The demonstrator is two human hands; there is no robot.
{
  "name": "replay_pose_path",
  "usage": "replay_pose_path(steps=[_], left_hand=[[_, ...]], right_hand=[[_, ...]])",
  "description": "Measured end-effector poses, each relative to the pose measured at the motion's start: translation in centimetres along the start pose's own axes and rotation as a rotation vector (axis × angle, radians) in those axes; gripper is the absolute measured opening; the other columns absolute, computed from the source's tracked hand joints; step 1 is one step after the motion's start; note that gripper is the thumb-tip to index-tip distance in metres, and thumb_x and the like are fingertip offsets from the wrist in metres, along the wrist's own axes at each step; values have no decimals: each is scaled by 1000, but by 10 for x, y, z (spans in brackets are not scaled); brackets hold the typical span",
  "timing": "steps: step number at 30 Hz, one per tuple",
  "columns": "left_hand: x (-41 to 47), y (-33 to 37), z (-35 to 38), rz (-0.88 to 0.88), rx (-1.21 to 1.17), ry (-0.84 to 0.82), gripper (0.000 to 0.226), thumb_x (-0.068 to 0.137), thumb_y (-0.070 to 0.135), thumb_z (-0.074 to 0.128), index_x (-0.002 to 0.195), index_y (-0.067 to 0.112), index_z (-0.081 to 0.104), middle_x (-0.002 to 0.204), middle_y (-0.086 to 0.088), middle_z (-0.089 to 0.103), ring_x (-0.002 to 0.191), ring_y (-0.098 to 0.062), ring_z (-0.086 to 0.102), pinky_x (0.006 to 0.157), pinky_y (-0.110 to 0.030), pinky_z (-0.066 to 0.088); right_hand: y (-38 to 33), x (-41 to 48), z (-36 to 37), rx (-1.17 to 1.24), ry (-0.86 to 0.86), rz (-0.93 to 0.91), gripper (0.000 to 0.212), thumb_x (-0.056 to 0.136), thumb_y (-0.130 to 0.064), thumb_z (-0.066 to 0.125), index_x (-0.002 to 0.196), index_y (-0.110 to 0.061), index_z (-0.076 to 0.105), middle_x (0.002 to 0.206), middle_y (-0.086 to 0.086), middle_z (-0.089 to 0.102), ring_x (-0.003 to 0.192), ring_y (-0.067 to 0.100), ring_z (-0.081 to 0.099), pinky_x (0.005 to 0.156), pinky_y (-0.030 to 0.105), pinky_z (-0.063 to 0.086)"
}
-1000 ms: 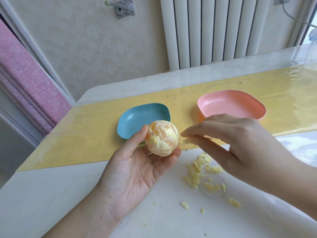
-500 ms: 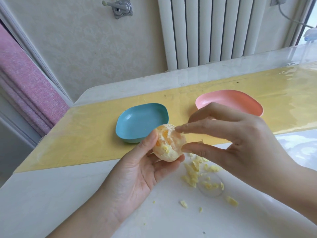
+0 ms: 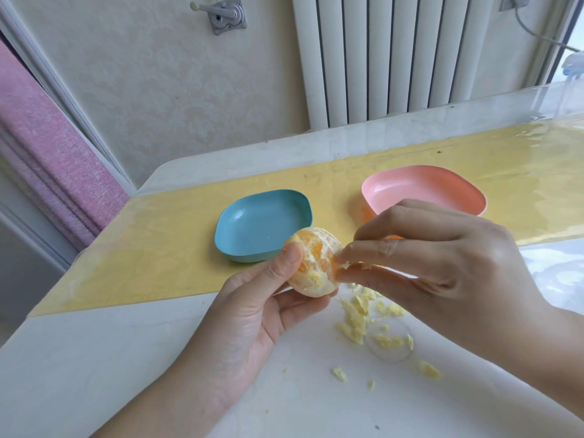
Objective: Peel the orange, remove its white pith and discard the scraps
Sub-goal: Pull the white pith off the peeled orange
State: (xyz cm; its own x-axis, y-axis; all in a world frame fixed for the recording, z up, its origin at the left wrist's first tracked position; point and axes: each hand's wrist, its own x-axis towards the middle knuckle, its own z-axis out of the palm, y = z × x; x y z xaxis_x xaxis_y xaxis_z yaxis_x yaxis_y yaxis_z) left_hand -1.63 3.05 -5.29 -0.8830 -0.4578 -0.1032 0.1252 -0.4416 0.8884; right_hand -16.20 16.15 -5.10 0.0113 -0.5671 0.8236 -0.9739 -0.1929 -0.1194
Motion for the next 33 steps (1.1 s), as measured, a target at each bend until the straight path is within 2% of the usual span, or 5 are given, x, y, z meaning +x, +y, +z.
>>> replay_pose_path(steps=[8,20,24,29,33], left_hand=[[-1,0,0,41,50,8,57,51,46,87,94,9,76,97,-13,73,88,-24,70,69,-26,57],[-3,3,4,25,-31,-2,49,50,41,86,88,12,78,91,-13,74,80,-26,72,63,-26,57],[-5,4,6,11,-29,-5,41,57,40,79,87,13,78,90,-12,74,79,-26,72,63,-25,57],[-2,6,4,7,38,-3,49,51,46,84,89,14,78,90,-11,73,75,-24,72,61,-25,57],[-4,7,5,-7,59,26,35,60,40,72,83,14,78,83,-11,73,67,-22,70,56,-24,56]], right_hand=[[0,-1,-1,-21,12,-35,9,82,-16,73,81,-8,77,77,2,65,64,21,56,62,26,45],[-3,-1,1,-9,10,-8,9,84,-15,71,80,-6,72,80,3,61,69,21,54,68,22,42],[-4,2,-2,-30,44,16,16,82,-21,73,94,-9,73,88,5,63,78,19,56,75,20,43],[0,1,-3,26,-10,-55,12,85,-17,69,90,-8,76,80,3,65,67,21,56,67,25,44],[-2,3,-4,-26,-39,-94,12,89,-15,66,85,-7,75,78,3,63,68,22,53,67,25,42]])
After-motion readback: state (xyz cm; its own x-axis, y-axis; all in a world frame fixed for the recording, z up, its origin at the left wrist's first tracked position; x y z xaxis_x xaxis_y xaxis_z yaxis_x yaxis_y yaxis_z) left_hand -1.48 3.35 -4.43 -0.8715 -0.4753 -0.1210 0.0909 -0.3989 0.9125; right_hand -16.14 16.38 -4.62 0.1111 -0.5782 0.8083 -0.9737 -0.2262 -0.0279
